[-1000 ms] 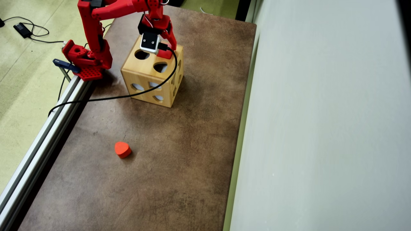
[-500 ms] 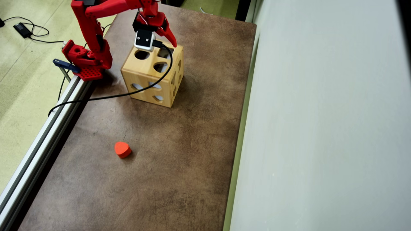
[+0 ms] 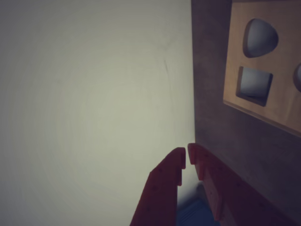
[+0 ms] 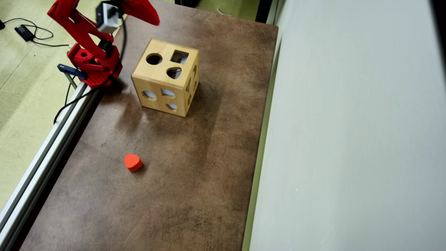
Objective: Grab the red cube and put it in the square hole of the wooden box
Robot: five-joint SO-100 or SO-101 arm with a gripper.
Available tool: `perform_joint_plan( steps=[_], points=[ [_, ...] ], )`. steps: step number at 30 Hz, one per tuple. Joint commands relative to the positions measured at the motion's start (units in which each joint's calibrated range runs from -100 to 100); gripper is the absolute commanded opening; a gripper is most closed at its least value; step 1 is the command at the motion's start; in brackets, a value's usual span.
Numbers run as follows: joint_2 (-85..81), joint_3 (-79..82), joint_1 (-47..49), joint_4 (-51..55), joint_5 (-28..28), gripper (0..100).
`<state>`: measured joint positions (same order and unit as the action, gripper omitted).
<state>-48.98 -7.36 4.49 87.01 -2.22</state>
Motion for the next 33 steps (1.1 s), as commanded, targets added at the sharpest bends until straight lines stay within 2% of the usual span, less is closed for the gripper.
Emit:
perform_joint_plan(
  steps=[1, 4, 15, 33],
  points=[
    [-8.72, 4.85, -0.03, 6.4, 0.2, 2],
    [-15.94, 10.04, -0.03, 10.58, 0.29, 2],
    [-35.99, 22.39, -0.03, 10.58, 0.34, 2],
    [-46.35, 26.41, -0.03, 10.82, 0.39, 2]
  ],
)
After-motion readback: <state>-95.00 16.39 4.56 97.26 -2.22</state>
